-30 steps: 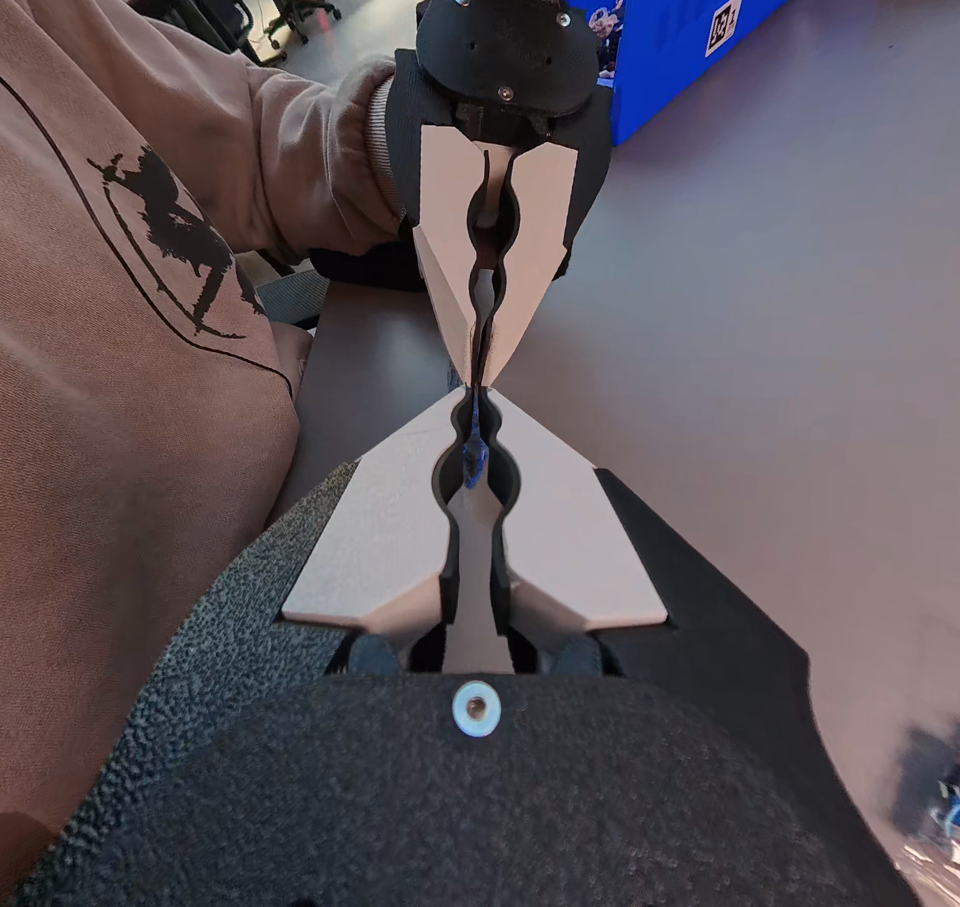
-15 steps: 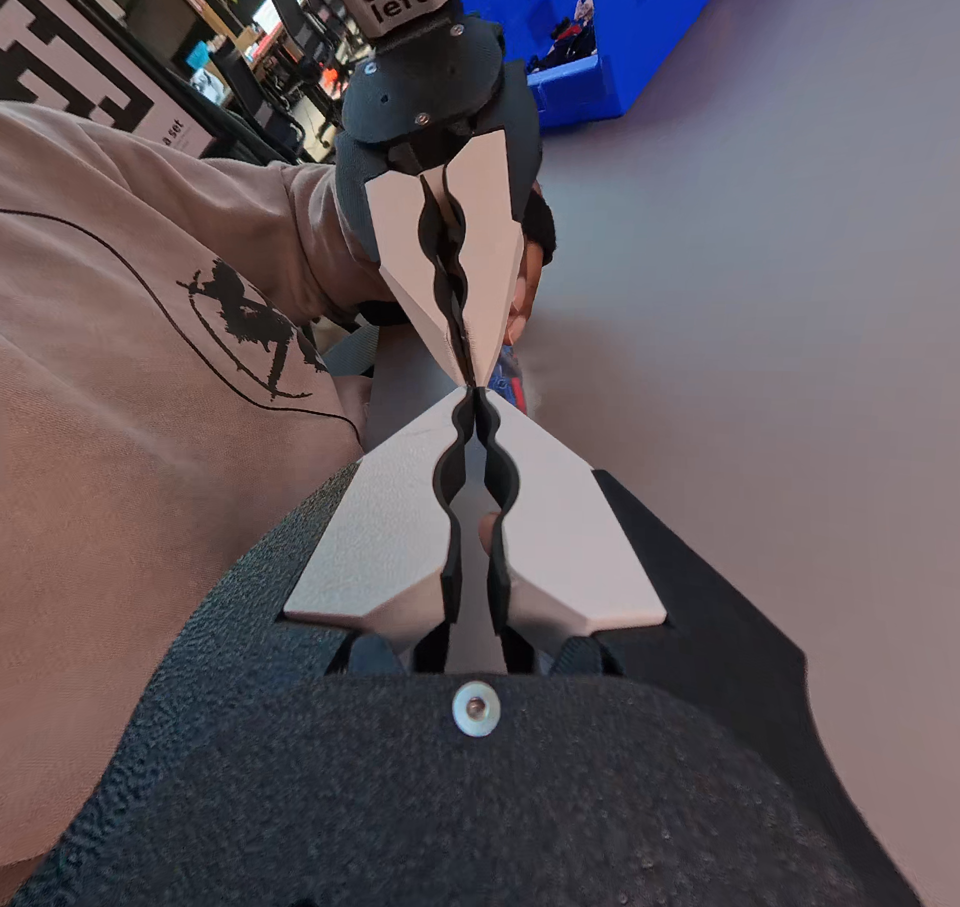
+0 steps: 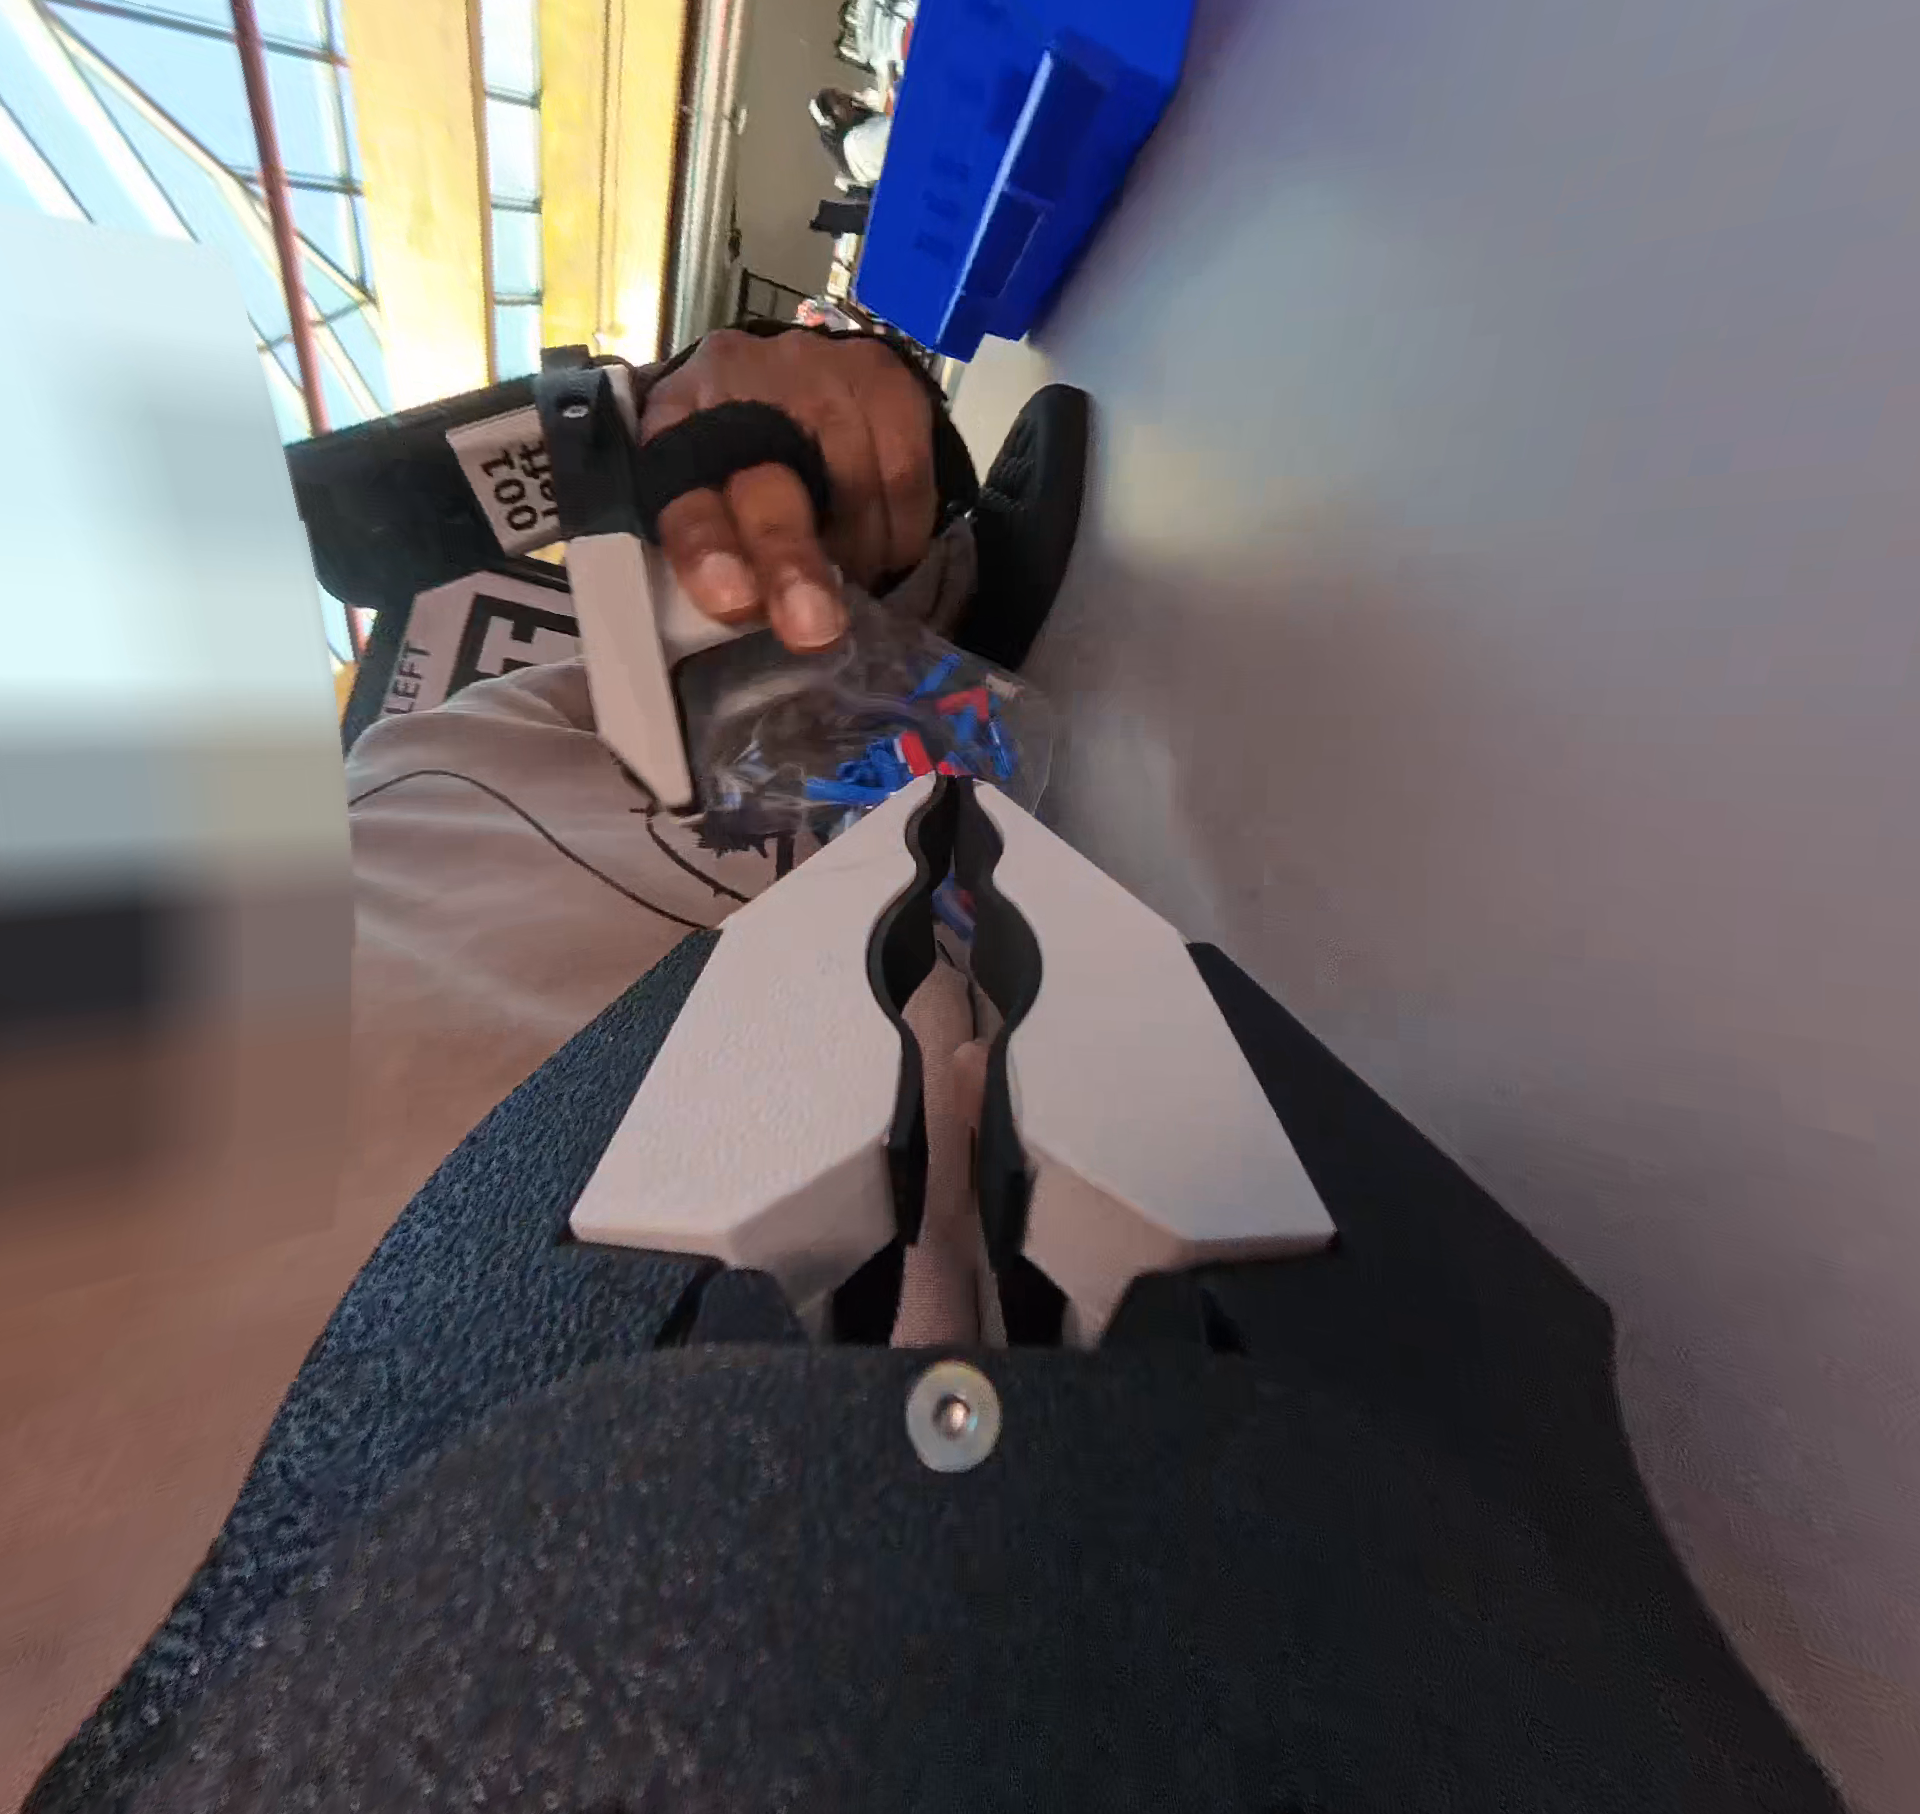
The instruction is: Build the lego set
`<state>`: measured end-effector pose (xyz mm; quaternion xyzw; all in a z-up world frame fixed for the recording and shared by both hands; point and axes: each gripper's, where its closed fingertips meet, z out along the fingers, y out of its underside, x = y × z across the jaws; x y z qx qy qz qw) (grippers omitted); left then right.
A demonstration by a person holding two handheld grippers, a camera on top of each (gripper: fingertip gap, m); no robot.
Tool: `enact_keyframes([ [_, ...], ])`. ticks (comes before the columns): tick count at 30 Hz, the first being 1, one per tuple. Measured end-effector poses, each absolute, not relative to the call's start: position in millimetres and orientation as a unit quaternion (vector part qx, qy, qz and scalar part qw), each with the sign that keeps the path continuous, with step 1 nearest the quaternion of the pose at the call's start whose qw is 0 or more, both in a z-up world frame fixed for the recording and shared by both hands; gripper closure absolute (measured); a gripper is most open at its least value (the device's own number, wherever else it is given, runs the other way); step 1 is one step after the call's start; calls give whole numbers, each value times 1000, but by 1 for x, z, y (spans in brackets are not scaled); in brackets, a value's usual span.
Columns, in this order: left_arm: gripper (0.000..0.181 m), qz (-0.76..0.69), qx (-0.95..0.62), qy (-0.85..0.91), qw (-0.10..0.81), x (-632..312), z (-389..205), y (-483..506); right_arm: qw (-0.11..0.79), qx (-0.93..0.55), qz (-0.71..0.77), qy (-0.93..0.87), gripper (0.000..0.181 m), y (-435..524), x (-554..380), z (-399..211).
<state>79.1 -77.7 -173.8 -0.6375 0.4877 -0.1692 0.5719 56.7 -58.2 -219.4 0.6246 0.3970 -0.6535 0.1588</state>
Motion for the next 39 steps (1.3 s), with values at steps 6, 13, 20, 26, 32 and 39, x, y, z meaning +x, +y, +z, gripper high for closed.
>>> enact_keyframes([
  [6,181,-211,-683,433,550,59,-182,-65,94,596,-664,442,181,-58,59,-190],
  [13,181,-259,-707,390,530,55,-187,-60,72,584,-662,465,181,-58,57,-189],
  [20,134,-303,-736,385,468,54,-188,-63,34,562,-643,519,181,-59,53,-178],
  [26,138,-267,-744,440,426,68,-197,-61,10,537,-630,561,181,-62,49,-162],
  [32,158,-297,-720,398,484,67,-164,-44,-43,500,-583,639,181,-60,37,-116],
  [39,167,-320,-716,343,516,57,-167,-44,-42,500,-572,649,181,-65,24,-122],
])
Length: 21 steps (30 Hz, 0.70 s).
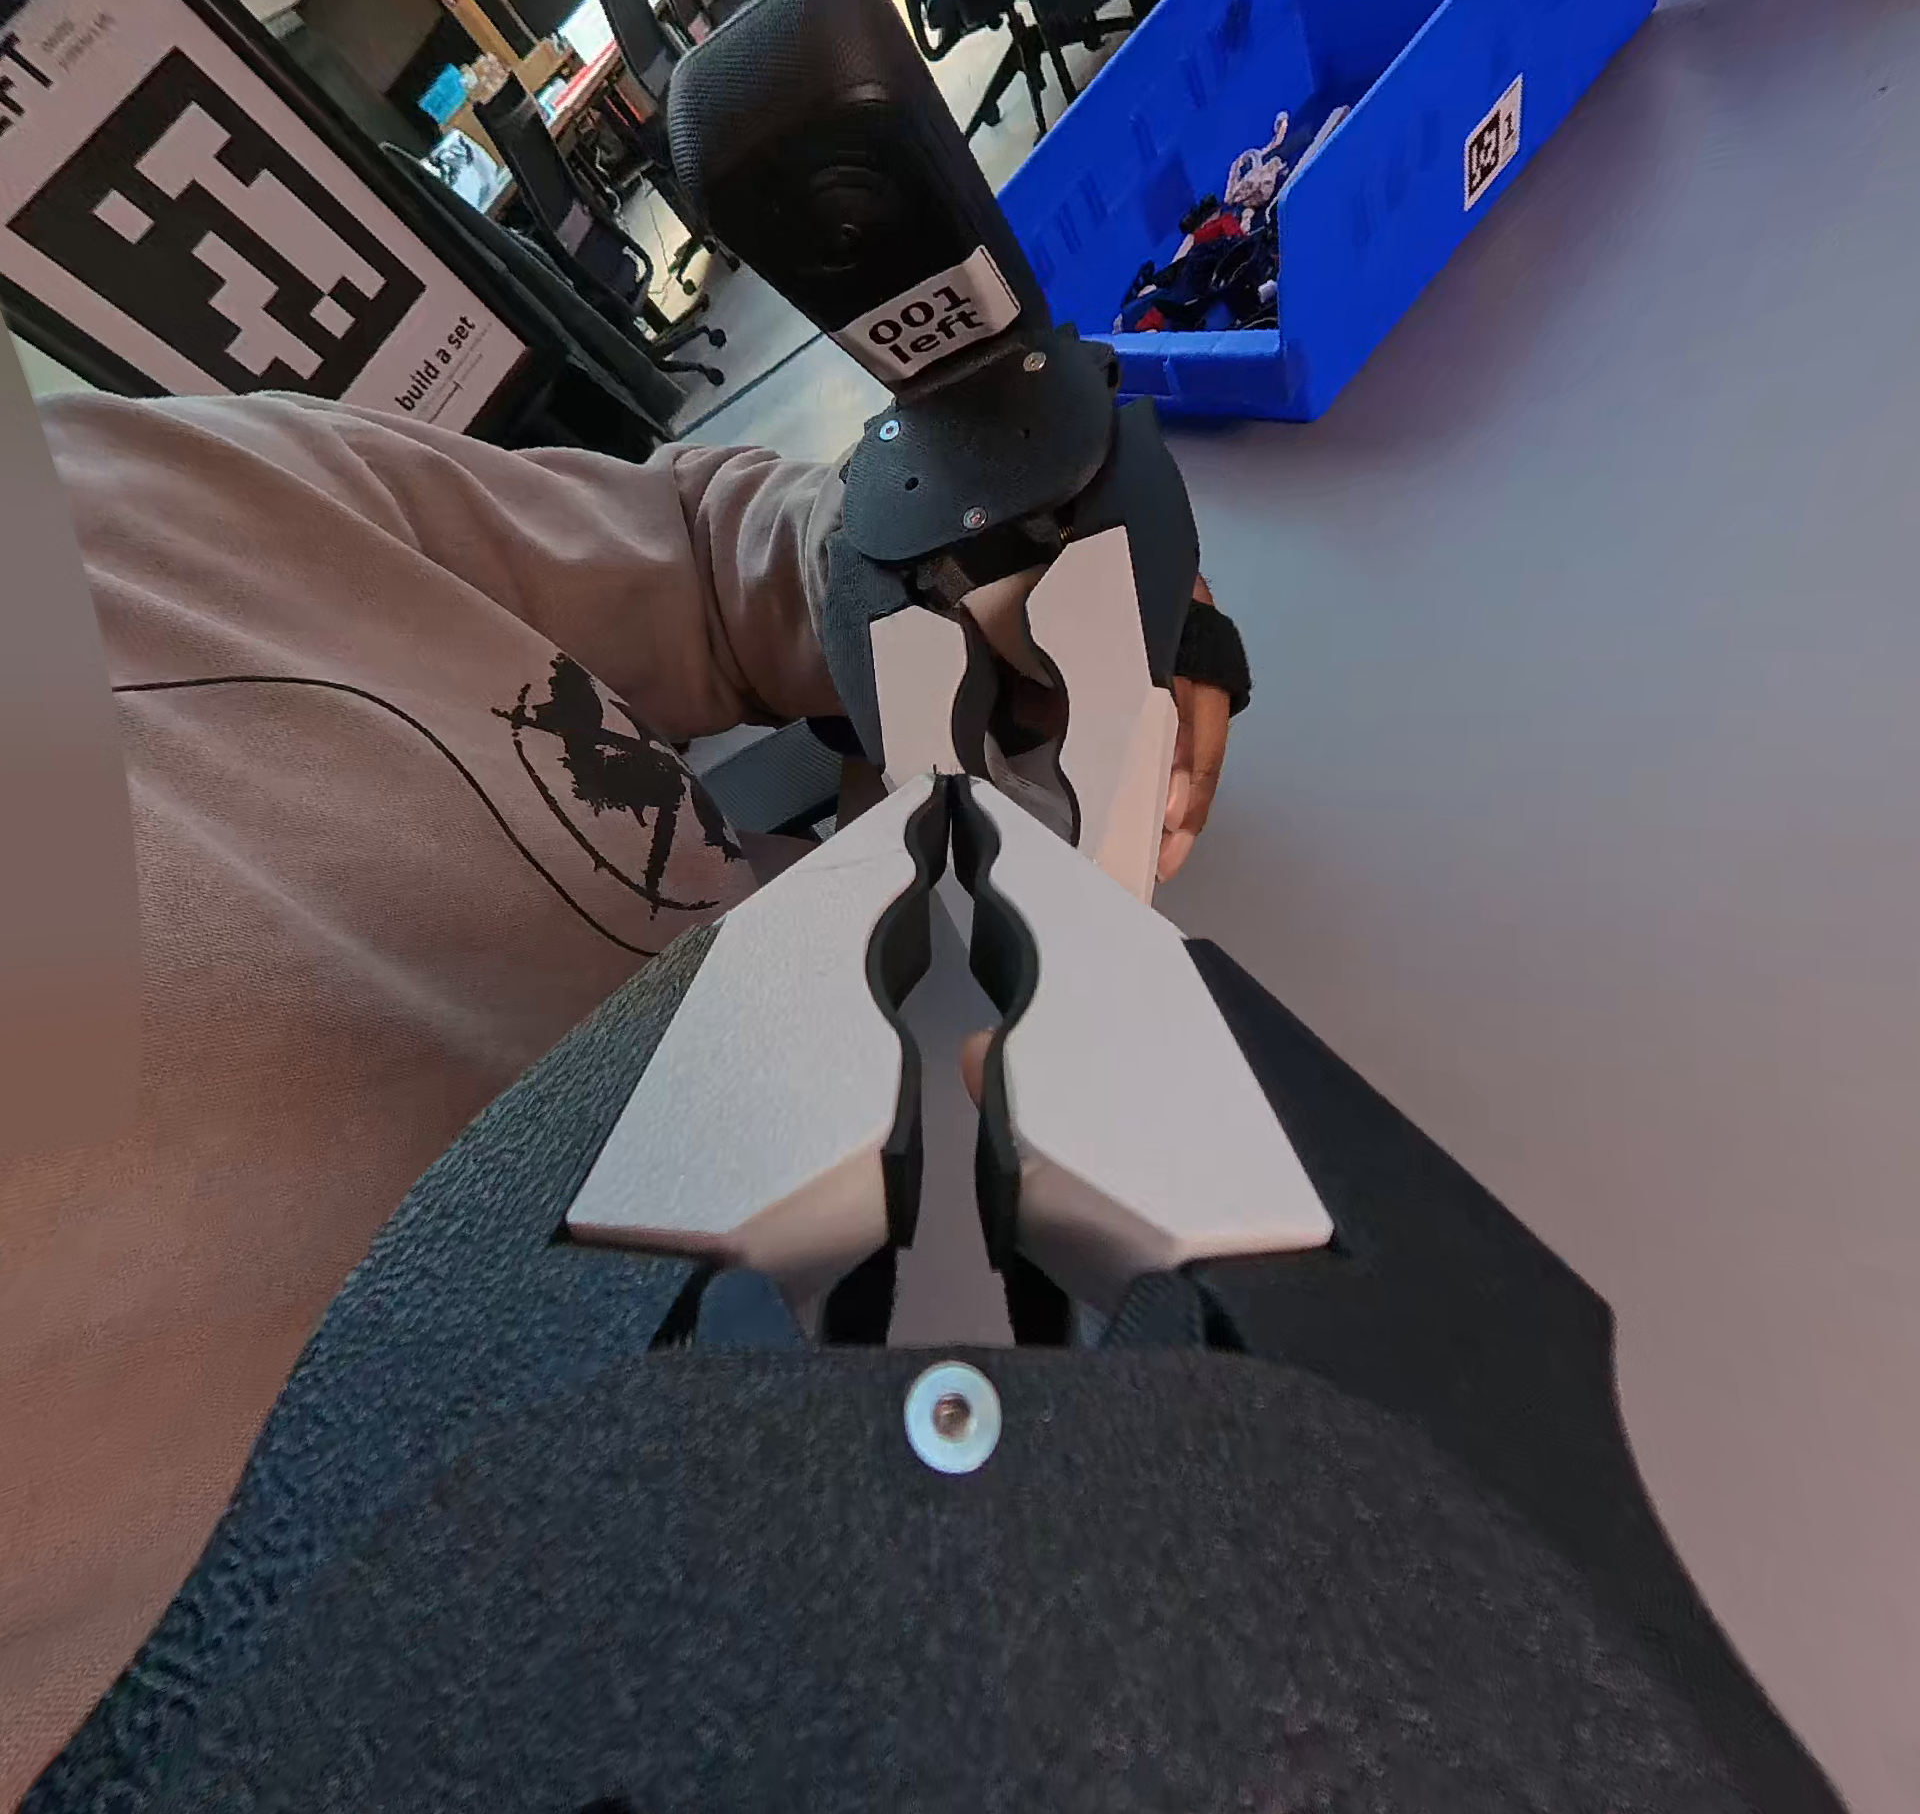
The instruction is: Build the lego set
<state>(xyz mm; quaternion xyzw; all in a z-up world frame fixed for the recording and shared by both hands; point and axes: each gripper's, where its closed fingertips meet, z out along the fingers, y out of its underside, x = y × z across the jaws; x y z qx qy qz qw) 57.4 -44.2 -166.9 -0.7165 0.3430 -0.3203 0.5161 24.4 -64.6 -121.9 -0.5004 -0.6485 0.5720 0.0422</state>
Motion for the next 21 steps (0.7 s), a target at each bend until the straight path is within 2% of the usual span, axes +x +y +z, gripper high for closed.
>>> enact_keyframes([
  [8,159,-391,-688,292,537,54,-173,-51,48,-508,550,-661,181,-69,14,-133],
  [11,162,-381,-694,291,536,51,-180,-46,23,-523,542,-657,181,-72,10,-145],
  [17,165,-341,-704,299,547,43,-183,-44,31,-526,550,-648,181,-63,5,-145],
  [21,176,-330,-709,297,548,40,-184,-42,43,-530,558,-636,181,-52,6,-143],
])
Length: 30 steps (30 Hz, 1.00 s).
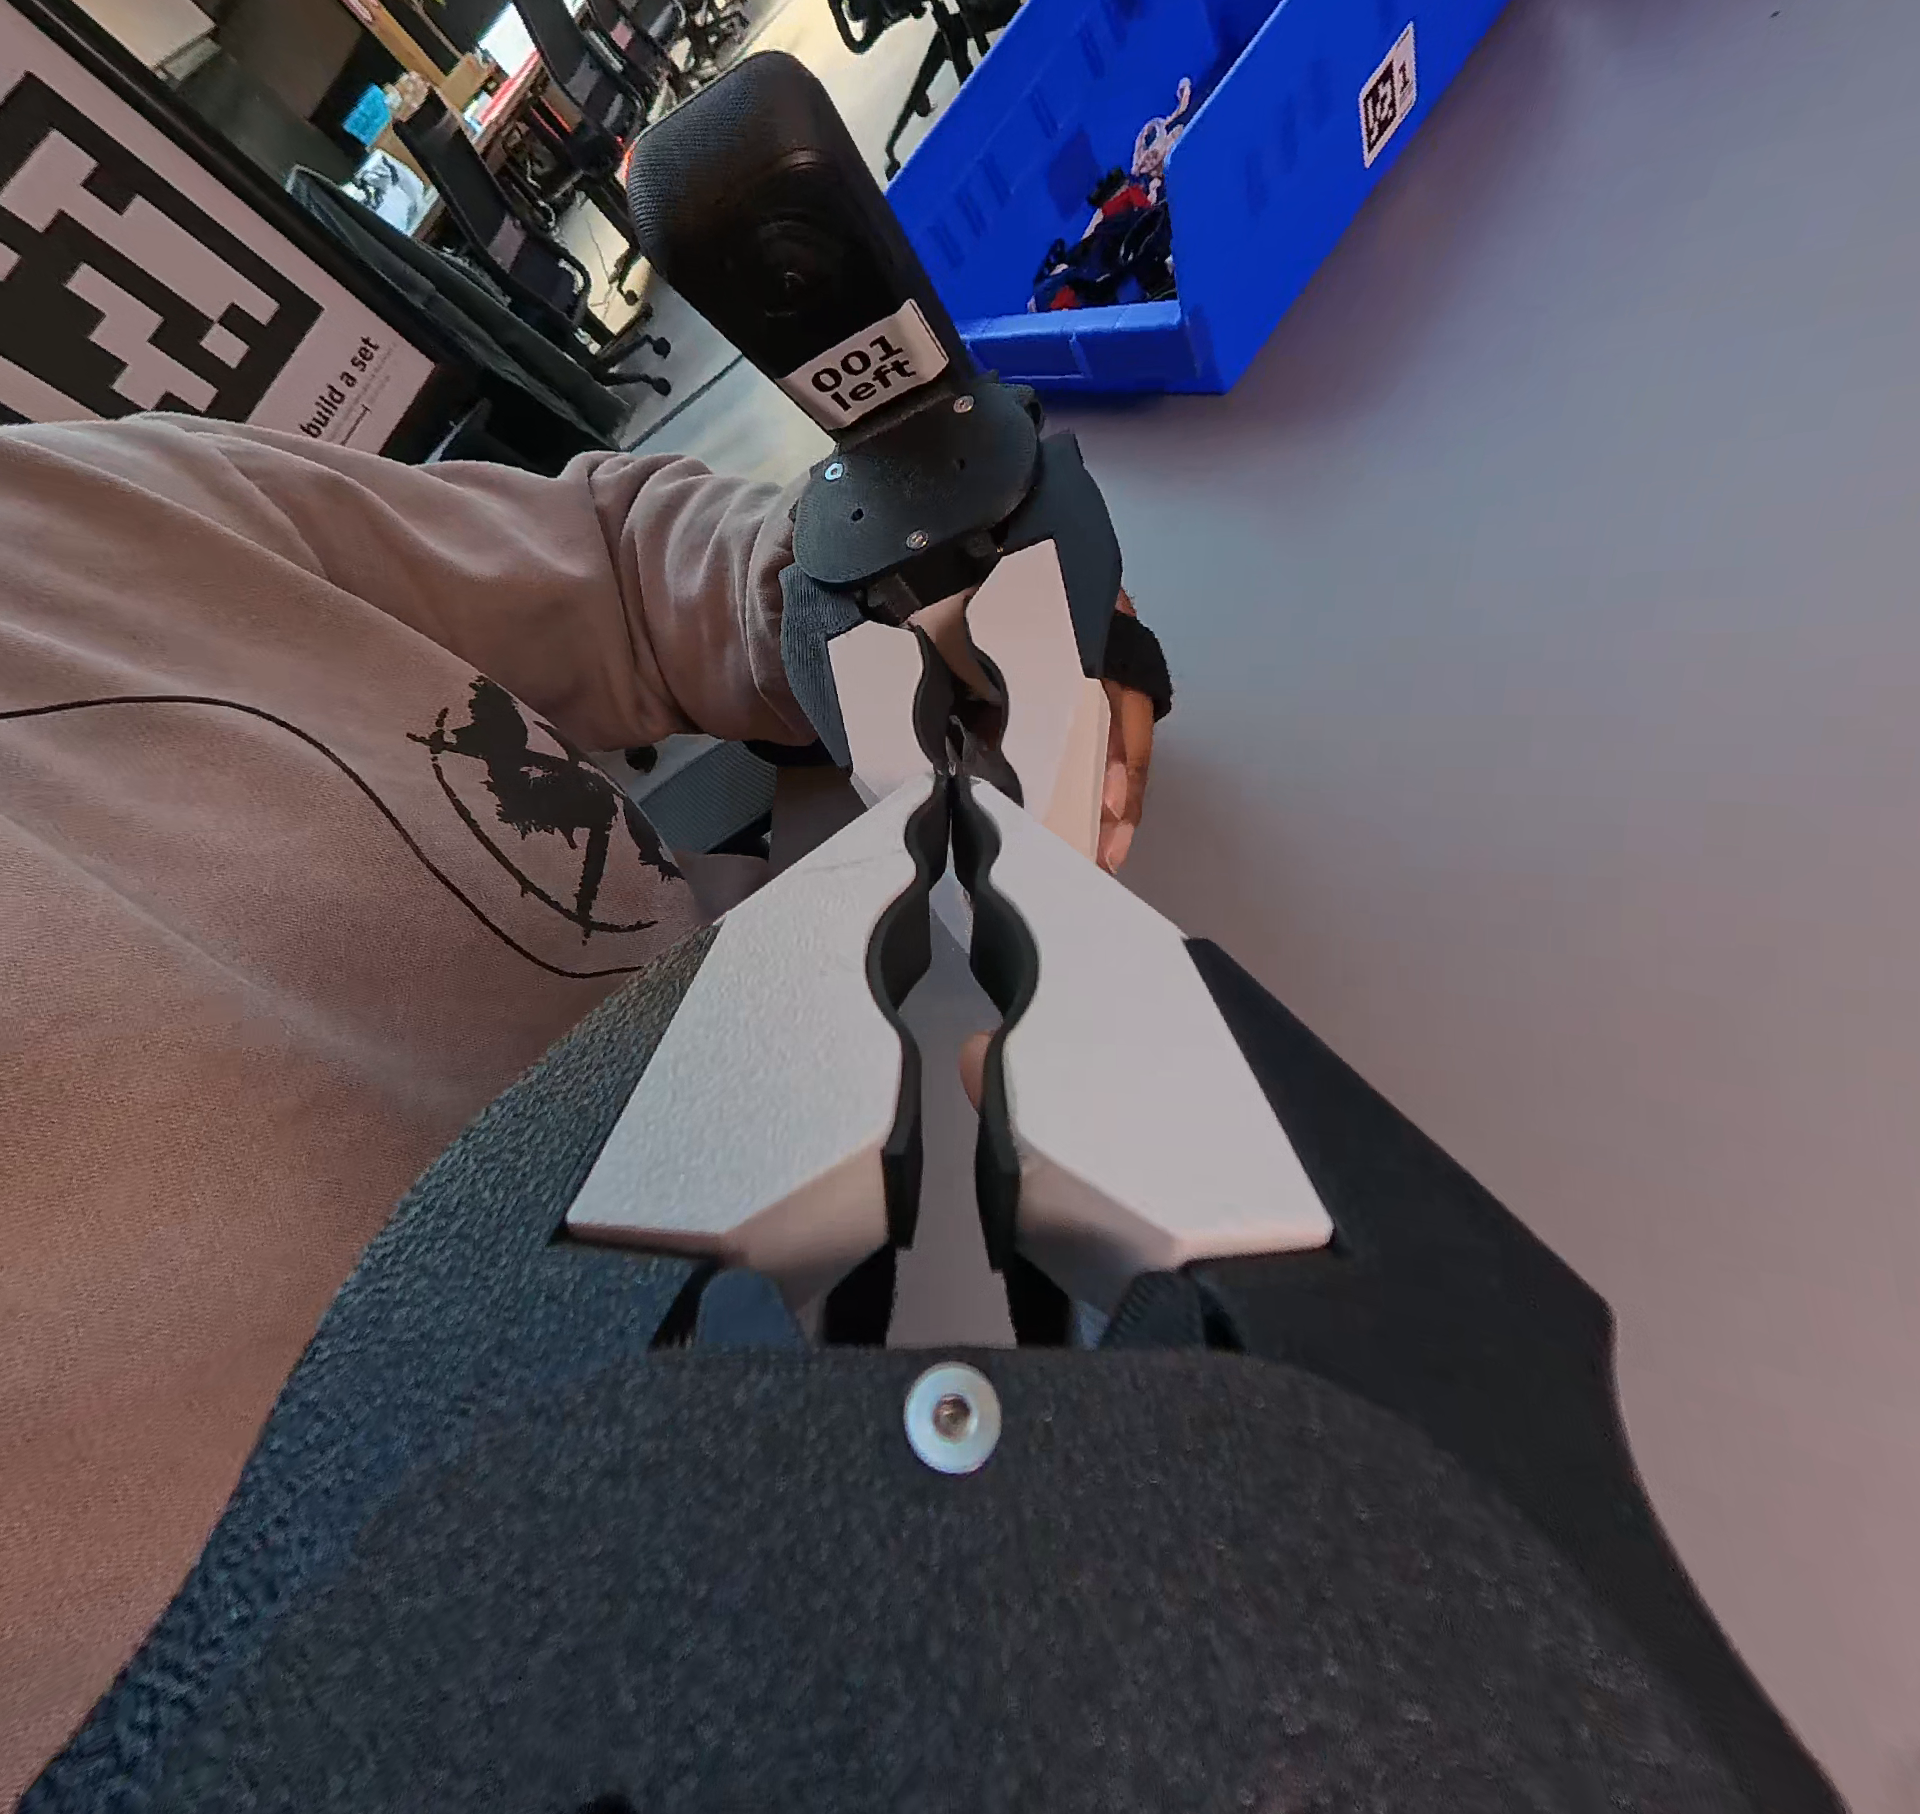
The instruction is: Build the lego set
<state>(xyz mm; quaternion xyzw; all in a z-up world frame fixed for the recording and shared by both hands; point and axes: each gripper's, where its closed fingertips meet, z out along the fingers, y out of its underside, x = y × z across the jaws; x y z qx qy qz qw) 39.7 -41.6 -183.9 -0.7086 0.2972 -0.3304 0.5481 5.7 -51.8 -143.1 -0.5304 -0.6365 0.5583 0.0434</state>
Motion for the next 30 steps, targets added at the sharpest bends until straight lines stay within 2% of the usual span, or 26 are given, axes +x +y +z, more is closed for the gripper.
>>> enact_keyframes([
  [3,181,-323,-710,293,552,36,-184,-39,50,-539,562,-625,181,-41,9,-147],
  [18,181,-372,-705,282,534,37,-184,-41,57,-539,612,-576,181,-11,52,-158],
  [26,181,-386,-694,261,550,28,-174,-40,131,-615,587,-510,181,62,98,-169],
  [30,181,-384,-697,239,556,23,-171,-36,238,-643,570,-453,181,118,128,-142],
])
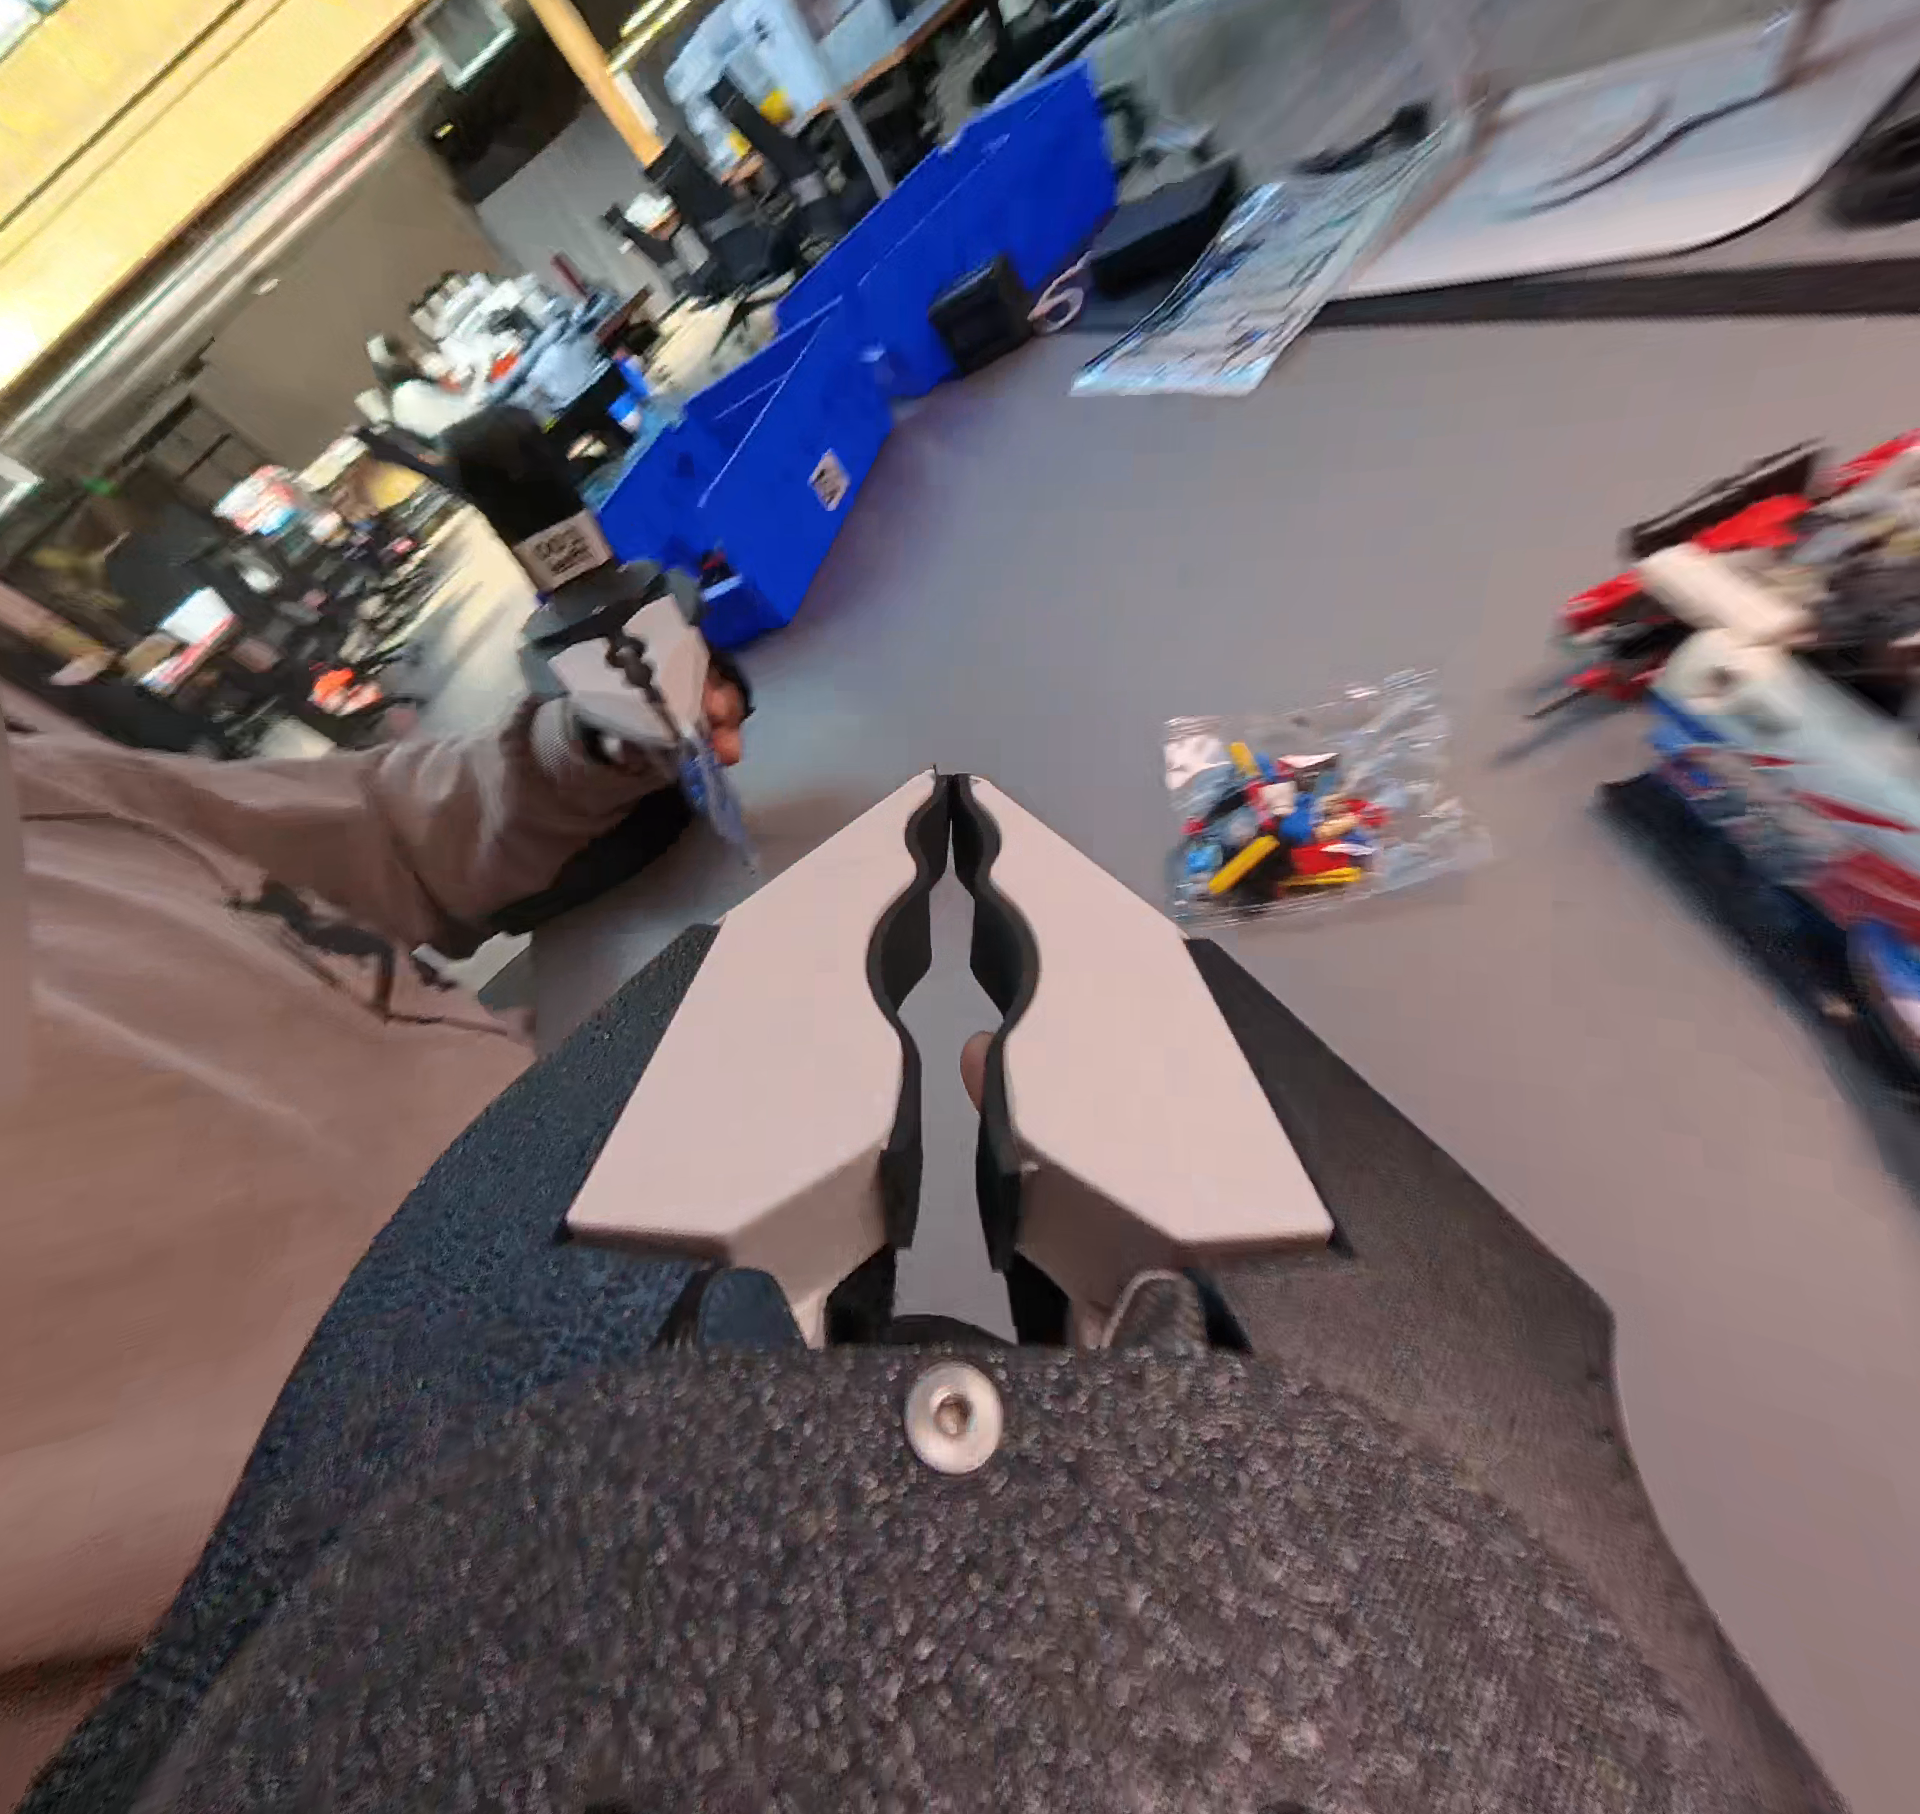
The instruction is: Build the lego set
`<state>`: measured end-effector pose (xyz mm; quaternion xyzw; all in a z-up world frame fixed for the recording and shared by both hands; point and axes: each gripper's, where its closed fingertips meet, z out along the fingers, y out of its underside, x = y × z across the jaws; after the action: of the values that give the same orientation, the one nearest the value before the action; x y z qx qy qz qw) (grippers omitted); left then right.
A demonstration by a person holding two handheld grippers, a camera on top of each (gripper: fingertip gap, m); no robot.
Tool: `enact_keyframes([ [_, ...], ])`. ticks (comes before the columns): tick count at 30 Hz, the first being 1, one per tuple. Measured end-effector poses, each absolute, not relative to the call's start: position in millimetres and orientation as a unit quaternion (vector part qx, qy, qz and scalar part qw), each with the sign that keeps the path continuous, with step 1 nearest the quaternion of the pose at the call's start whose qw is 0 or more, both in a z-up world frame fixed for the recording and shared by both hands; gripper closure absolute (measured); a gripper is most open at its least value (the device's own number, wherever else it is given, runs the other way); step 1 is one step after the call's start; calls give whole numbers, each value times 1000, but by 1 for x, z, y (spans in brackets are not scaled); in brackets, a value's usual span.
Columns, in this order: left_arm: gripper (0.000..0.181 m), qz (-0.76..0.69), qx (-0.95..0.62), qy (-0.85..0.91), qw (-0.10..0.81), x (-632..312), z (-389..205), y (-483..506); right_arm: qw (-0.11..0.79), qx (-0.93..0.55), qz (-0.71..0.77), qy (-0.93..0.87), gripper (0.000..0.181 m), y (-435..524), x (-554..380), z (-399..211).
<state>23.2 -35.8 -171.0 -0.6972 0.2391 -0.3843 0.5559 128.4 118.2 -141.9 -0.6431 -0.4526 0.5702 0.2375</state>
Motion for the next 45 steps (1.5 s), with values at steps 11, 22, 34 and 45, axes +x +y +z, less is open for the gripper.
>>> enact_keyframes([
  [11,181,-358,-723,210,552,13,-174,-29,484,-841,161,-180,181,350,321,-207],
  [22,181,-349,-741,185,544,5,-179,-23,453,-859,-20,-236,146,336,388,-228],
  [34,181,-327,-735,218,552,8,-184,-23,432,-547,362,-619,160,91,108,-126],
  [45,158,-312,-715,281,559,19,-181,-40,253,-392,431,-772,181,-28,23,-185],
])
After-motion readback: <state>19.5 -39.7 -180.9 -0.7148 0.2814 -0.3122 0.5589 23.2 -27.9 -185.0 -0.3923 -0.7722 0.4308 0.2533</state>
